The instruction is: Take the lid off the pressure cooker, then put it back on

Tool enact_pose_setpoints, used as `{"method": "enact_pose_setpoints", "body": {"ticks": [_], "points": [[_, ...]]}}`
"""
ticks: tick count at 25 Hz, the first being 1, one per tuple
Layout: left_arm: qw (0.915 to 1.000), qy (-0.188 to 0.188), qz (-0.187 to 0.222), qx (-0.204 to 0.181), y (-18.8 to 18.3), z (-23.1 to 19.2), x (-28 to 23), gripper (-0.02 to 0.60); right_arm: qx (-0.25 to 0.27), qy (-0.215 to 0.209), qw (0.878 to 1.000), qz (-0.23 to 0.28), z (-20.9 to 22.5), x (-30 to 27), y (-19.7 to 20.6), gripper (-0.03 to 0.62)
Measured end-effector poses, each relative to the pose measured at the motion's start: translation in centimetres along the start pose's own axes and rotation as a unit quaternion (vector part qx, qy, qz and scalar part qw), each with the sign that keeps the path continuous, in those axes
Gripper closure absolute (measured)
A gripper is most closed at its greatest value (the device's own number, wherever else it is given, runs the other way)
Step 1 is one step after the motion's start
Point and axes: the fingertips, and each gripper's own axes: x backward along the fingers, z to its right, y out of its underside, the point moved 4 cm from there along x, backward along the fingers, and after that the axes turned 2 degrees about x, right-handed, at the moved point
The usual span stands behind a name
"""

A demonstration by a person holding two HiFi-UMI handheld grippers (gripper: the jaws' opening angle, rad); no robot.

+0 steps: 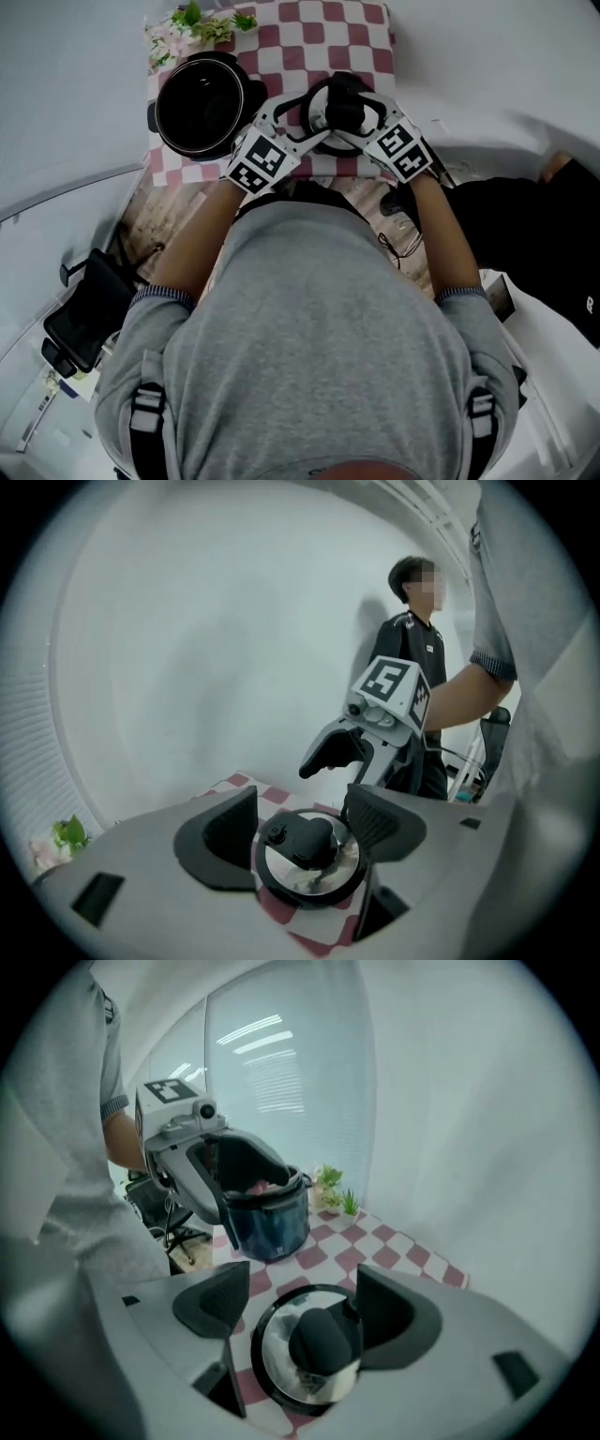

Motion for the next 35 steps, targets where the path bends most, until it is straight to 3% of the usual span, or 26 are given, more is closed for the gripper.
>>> {"method": "enact_pose_setpoints", "body": {"ticks": [6, 9, 12, 20, 29, 35], "points": [[0.9948, -0.013, 0.093, 0.041, -1.6, 0.0, 4.7, 0.256, -0.061, 0.052, 0.987, 0.14, -2.6, 3.9, -4.8, 0.226], [0.9895, -0.003, 0.133, 0.056, -2.5, 0.2, 6.9, 0.253, -0.055, 0.078, 0.971, 0.218, -4.3, 6.0, -6.8, 0.23], [0.9852, -0.001, 0.164, 0.049, -3.4, -0.1, 8.1, 0.253, -0.039, 0.104, 0.958, 0.264, -5.5, 7.6, -8.0, 0.232], [0.9829, 0.003, 0.181, 0.036, -3.7, 0.9, 9.6, 0.252, -0.052, 0.135, 0.952, 0.269, -7.3, 8.5, -7.4, 0.232], [0.9857, 0.026, 0.163, 0.033, -3.2, 2.3, 8.8, 0.249, -0.055, 0.157, 0.949, 0.267, -7.7, 9.9, -5.9, 0.24], [0.9929, 0.049, 0.108, 0.005, -2.5, 2.8, 6.3, 0.249, -0.059, 0.136, 0.958, 0.244, -7.0, 9.8, -4.3, 0.24]]}}
